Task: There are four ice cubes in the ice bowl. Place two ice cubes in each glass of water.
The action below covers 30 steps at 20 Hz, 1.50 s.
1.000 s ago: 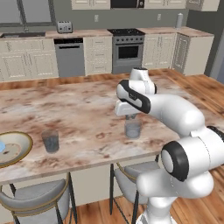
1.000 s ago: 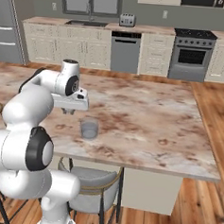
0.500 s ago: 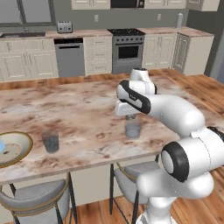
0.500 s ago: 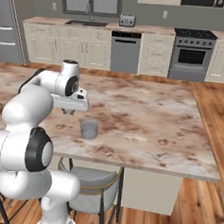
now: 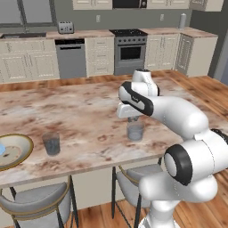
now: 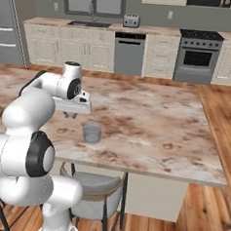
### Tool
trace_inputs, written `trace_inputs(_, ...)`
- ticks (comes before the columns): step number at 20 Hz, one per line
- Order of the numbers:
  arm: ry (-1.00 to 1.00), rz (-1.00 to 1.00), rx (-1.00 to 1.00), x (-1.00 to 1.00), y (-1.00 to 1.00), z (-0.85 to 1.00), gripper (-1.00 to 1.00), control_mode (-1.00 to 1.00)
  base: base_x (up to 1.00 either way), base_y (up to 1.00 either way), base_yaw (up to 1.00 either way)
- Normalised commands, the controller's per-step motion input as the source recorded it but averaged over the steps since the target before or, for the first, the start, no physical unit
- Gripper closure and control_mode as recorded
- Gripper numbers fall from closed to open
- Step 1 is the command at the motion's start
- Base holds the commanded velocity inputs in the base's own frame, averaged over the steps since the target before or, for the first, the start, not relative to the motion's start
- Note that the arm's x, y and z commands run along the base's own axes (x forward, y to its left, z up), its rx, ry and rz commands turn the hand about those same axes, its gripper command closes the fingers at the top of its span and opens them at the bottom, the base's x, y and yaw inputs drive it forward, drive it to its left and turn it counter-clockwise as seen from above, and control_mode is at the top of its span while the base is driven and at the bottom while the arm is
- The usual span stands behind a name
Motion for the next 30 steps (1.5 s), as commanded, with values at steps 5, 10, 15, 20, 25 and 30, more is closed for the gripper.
trace_inputs(5, 0.0, 0.0, 0.0, 0.0, 0.0, 0.0, 1.0, 1.0, 0.0, 0.0, 0.0)
trace_inputs(10, 0.0, 0.0, 0.0, 0.0, 0.0, 0.0, 1.0, -1.0, 0.0, 0.0, 0.0)
trace_inputs(15, 0.0, 0.0, 0.0, -0.04, 0.0, 0.0, 1.0, -1.0, 0.0, 0.0, 0.0)
trace_inputs(20, 0.0, -0.03, 0.0, -0.03, -0.19, -0.03, 1.0, -1.0, 0.0, 0.0, 0.0)
trace_inputs(25, 0.0, -0.04, 0.0, 0.23, -0.59, -0.01, 1.0, -1.0, 0.0, 0.0, 0.0)
trace_inputs(30, 0.0, 0.0, 0.0, 0.22, -0.31, -0.03, 1.0, -1.0, 0.0, 0.0, 0.0)
